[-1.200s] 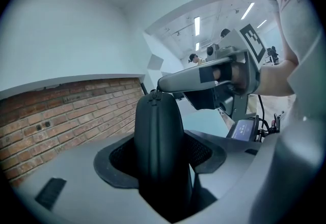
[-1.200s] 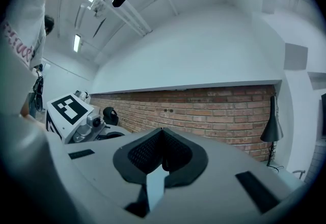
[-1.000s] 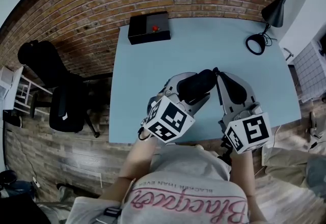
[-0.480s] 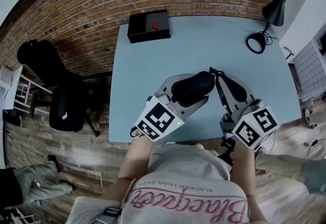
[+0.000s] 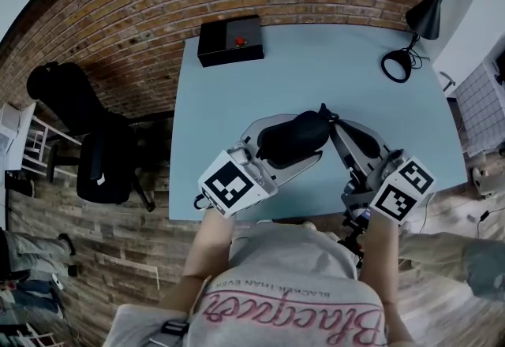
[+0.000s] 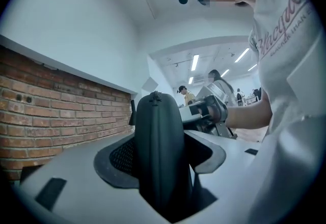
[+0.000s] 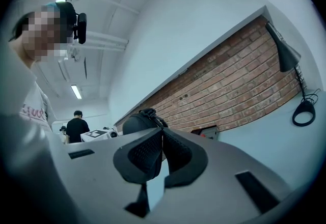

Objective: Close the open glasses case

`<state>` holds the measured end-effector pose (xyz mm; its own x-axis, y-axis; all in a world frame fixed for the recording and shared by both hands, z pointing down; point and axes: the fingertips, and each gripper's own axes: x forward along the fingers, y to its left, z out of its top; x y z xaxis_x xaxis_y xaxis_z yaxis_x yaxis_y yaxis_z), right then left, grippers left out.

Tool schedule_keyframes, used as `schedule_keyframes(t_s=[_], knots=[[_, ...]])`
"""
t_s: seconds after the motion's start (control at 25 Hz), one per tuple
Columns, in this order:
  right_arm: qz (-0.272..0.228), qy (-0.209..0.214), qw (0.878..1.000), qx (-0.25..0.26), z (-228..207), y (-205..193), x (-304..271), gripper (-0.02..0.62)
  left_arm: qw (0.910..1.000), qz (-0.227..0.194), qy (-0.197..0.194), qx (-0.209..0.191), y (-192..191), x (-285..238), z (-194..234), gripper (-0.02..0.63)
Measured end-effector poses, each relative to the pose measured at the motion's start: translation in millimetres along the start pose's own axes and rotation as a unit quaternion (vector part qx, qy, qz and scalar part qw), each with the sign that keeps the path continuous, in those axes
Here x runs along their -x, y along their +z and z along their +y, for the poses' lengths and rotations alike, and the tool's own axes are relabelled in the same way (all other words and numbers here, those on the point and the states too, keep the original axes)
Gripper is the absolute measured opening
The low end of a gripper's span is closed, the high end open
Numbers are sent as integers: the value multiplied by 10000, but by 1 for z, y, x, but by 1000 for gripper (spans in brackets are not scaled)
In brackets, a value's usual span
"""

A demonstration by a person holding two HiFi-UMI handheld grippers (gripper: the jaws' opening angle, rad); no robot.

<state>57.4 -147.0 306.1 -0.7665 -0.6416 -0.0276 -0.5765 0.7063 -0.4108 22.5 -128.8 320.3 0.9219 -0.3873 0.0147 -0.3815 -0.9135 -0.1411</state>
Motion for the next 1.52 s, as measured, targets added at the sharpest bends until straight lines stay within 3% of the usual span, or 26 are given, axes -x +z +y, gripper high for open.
schedule_keyframes(t_s=[0.52,0.76,0.92,1.04,1.28,1.52], knots=[[225,222,9994,-134,10,-13,-7,20,9921,-1019,55,734,33,9,10,272],[395,350,9986,-70,14,-19,-11,20,9807,-1490,186,1251,45,14,23,273],[164,343,9991,196,17,-12,-9,20,9792,-1506,112,1356,43,14,25,273],[135,391,9990,190,18,-12,-8,18,9837,-1324,-59,1214,37,14,20,273],[-308,834,9937,-683,23,-4,-4,20,9795,-1441,-595,1273,38,17,8,273],[-377,935,9895,-1035,23,-2,-4,18,9746,-1621,-766,1340,39,20,6,273]])
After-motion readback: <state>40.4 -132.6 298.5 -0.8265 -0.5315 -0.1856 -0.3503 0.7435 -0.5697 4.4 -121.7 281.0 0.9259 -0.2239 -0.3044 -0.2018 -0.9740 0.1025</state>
